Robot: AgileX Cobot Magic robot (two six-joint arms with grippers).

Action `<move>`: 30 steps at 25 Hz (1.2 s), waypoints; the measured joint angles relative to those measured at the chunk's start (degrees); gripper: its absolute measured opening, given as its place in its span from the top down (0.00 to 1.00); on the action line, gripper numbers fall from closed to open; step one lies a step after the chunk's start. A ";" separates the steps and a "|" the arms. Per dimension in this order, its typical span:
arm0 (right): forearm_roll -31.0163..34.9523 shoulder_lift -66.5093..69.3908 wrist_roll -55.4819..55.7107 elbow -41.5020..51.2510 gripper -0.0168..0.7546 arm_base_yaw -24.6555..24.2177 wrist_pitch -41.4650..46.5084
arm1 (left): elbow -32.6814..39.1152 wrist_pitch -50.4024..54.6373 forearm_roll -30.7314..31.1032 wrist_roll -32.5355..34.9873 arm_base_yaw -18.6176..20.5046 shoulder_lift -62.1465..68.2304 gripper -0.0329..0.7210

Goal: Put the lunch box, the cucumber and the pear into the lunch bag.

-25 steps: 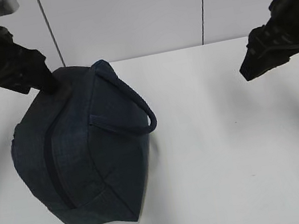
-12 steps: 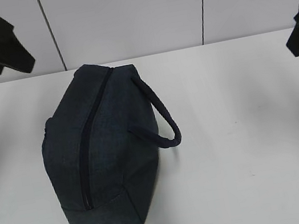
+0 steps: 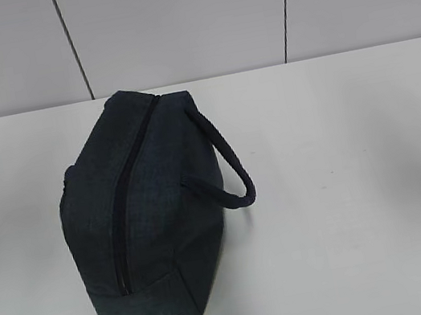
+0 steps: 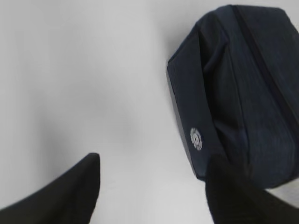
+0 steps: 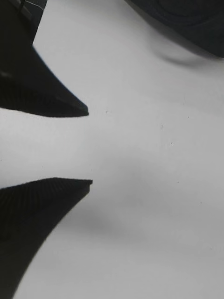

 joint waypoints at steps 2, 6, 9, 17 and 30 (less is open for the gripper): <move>0.00 -2.48 0.13 1.17 0.54 0.00 -0.10 | 5.09 -0.24 -0.14 -0.14 0.00 -3.99 0.39; 0.00 -8.72 0.35 3.80 0.54 0.00 -0.10 | 15.07 -3.23 -1.03 -0.25 0.00 -13.42 0.39; 0.00 -13.77 0.43 5.71 0.54 0.00 0.02 | 21.96 -5.30 -2.16 -0.25 0.00 -20.45 0.39; 0.00 -30.38 0.48 13.99 0.54 0.00 1.76 | 34.31 -6.19 -2.97 -0.27 0.00 -39.42 0.39; 0.00 -54.48 0.48 28.03 0.54 0.00 6.87 | 39.59 -3.52 -4.49 -0.44 0.00 -59.75 0.40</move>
